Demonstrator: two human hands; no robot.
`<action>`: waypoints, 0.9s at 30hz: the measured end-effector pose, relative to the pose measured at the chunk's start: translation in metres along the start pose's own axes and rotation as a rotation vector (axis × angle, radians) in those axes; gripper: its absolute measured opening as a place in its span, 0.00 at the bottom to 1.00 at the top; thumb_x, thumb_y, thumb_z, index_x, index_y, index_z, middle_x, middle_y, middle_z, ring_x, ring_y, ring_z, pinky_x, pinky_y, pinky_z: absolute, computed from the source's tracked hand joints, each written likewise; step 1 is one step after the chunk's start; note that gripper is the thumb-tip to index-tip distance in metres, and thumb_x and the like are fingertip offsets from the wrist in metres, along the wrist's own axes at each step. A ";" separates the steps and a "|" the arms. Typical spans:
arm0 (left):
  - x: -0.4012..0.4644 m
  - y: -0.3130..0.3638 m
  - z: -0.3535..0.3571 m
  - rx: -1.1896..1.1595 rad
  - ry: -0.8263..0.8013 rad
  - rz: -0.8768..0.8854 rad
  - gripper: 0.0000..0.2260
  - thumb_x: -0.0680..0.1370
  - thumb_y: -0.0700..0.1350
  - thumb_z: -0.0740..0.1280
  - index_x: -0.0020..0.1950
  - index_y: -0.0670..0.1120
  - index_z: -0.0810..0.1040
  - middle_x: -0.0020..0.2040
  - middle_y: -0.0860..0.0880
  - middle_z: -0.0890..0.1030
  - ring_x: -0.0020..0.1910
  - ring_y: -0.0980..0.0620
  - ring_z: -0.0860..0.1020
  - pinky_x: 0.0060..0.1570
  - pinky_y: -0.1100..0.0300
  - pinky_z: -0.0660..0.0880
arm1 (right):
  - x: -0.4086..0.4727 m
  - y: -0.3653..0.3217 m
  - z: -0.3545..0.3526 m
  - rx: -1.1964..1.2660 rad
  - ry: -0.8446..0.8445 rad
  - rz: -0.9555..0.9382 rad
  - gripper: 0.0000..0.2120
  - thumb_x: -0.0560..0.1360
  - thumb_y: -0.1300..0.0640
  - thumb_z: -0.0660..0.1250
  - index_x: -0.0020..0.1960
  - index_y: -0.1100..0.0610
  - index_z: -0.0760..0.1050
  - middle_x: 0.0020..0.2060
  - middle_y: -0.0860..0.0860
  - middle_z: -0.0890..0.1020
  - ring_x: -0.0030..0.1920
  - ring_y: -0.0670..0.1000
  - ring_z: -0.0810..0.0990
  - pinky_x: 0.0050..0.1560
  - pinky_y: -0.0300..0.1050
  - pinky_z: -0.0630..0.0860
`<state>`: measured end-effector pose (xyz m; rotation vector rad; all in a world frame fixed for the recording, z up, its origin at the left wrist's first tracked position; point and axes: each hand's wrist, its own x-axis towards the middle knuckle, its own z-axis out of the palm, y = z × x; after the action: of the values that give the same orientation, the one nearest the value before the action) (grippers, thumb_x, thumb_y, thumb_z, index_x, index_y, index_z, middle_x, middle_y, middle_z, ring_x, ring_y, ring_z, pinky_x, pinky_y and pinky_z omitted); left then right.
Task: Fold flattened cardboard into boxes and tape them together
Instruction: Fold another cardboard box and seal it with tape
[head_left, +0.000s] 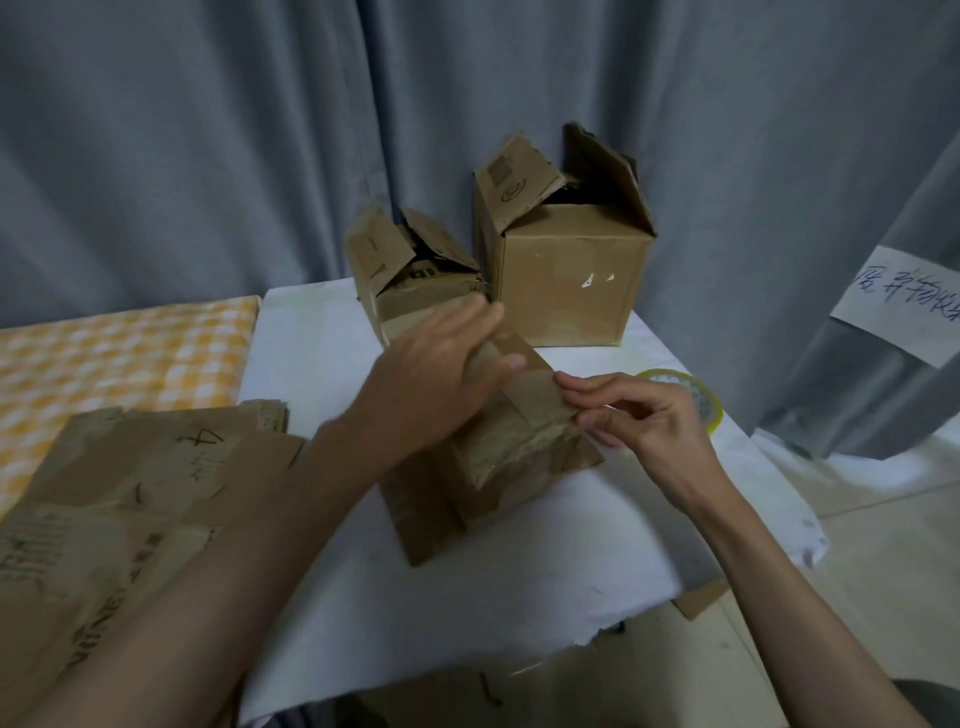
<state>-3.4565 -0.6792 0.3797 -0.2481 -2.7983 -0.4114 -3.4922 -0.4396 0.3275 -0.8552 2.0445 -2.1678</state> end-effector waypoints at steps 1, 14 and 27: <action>0.008 -0.011 0.002 0.082 -0.099 -0.047 0.37 0.77 0.72 0.43 0.81 0.53 0.54 0.81 0.52 0.54 0.79 0.52 0.52 0.75 0.51 0.48 | 0.000 0.000 -0.001 0.001 -0.004 0.023 0.13 0.69 0.74 0.71 0.46 0.59 0.84 0.51 0.48 0.87 0.56 0.47 0.84 0.51 0.36 0.78; 0.034 -0.042 0.014 0.121 -0.179 -0.263 0.41 0.77 0.72 0.44 0.80 0.46 0.52 0.77 0.42 0.63 0.74 0.41 0.61 0.71 0.45 0.57 | -0.025 -0.002 0.021 -0.194 0.351 0.256 0.15 0.75 0.58 0.74 0.52 0.67 0.73 0.29 0.56 0.80 0.29 0.51 0.77 0.30 0.41 0.76; -0.005 -0.055 -0.043 -0.314 0.119 -0.324 0.17 0.82 0.62 0.53 0.54 0.52 0.73 0.54 0.50 0.78 0.54 0.49 0.76 0.55 0.49 0.72 | -0.019 -0.057 0.057 -0.216 0.334 0.470 0.22 0.84 0.43 0.54 0.55 0.63 0.72 0.42 0.63 0.81 0.34 0.56 0.84 0.30 0.47 0.80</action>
<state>-3.4517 -0.7446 0.4032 0.1627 -2.6484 -0.9108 -3.4333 -0.4763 0.3730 0.0077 2.3539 -1.9461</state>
